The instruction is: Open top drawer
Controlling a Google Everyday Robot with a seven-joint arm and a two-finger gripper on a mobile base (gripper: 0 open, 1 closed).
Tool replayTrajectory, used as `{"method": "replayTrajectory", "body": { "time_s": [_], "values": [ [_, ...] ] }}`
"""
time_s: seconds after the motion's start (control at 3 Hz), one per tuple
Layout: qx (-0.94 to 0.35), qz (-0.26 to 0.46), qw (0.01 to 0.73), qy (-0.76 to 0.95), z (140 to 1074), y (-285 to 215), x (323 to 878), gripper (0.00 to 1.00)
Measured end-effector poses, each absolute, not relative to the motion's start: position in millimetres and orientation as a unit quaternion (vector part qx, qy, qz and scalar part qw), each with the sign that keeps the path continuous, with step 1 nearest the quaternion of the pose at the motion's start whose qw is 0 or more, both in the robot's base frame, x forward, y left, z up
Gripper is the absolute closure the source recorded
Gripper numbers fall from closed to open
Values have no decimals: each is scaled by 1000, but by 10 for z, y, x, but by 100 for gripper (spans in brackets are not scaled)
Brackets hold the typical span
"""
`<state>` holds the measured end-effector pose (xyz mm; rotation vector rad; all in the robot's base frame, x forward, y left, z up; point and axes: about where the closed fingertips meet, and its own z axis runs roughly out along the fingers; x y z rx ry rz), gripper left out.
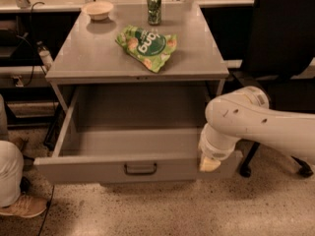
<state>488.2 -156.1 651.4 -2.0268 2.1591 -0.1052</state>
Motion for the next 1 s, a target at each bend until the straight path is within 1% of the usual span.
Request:
{"method": "replayTrajectory", "body": {
  "time_s": [0.33, 0.67, 1.0],
  "values": [
    [-681, -35, 89, 726, 6514, -1557, 4885, 100],
    [-681, -36, 89, 726, 6524, -1561, 4880, 84],
    [-681, -37, 90, 726, 6533, -1565, 4876, 61]
  ]
}}
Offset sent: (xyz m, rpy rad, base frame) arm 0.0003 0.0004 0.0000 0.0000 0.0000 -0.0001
